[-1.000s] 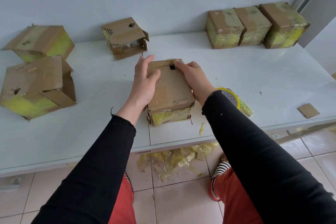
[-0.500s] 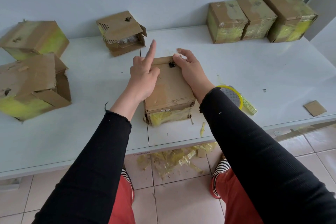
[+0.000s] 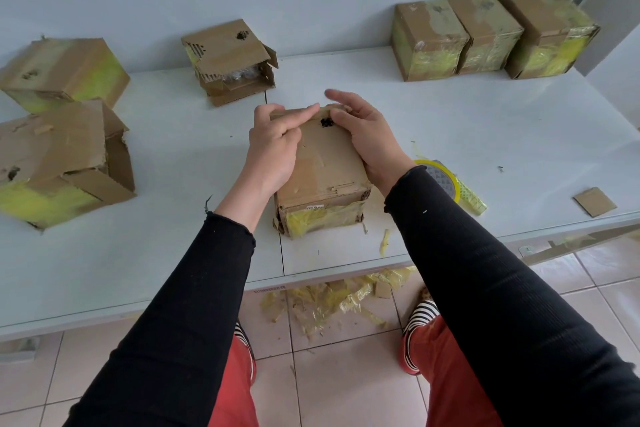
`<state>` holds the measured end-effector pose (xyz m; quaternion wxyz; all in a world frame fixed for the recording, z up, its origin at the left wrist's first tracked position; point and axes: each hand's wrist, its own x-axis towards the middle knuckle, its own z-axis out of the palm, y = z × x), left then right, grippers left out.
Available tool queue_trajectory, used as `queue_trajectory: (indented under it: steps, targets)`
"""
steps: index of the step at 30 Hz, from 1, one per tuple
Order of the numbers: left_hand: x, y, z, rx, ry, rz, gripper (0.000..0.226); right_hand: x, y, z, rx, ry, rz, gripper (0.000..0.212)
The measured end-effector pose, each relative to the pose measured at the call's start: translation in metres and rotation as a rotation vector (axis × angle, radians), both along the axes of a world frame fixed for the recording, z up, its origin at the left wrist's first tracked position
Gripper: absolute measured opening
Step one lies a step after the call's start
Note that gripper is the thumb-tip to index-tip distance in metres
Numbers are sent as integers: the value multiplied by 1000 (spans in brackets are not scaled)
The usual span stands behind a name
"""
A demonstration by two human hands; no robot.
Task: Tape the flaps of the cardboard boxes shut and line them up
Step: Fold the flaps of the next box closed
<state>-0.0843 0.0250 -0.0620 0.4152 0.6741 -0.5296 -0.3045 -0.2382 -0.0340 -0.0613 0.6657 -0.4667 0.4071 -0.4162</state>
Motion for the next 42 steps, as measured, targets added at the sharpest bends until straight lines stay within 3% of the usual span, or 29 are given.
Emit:
queue_trajectory:
  steps: [4, 8, 11, 13, 17, 21, 24, 33, 36, 39, 42]
  targets:
    - [0, -1, 1, 7, -24, -7, 48, 2, -1, 0, 46, 56, -28, 43]
    - [0, -6, 3, 28, 52, 34, 34, -2, 2, 2, 183, 110, 40, 20]
    - [1, -18, 11, 63, 210, 72, 16, -3, 1, 5, 166, 175, 23, 17]
    - [2, -27, 15, 79, 283, 77, 19, 0, 2, 6, 123, 217, -25, 18]
    - [9, -43, 13, 177, 168, 67, 76, 1, 6, 5, 97, 214, -51, 25]
    - [10, -45, 6, 201, 171, 84, 45, -3, 12, 4, 123, 116, -7, 22]
    - [13, -46, 0, 194, 174, 90, 47, -6, 18, 1, 171, 60, 71, 27]
    - [8, -47, 2, 172, 119, 97, 38, -2, 19, 3, 112, 214, -20, 25]
    - [9, -41, 6, 217, 67, 67, 53, -1, 22, 5, 107, 208, -18, 32]
    - [8, -37, 7, 207, -1, 58, 46, -2, 25, 8, 124, 196, -8, 34]
    - [2, -33, 5, 175, -33, 94, 56, -9, 28, 11, 186, 156, 95, 30]
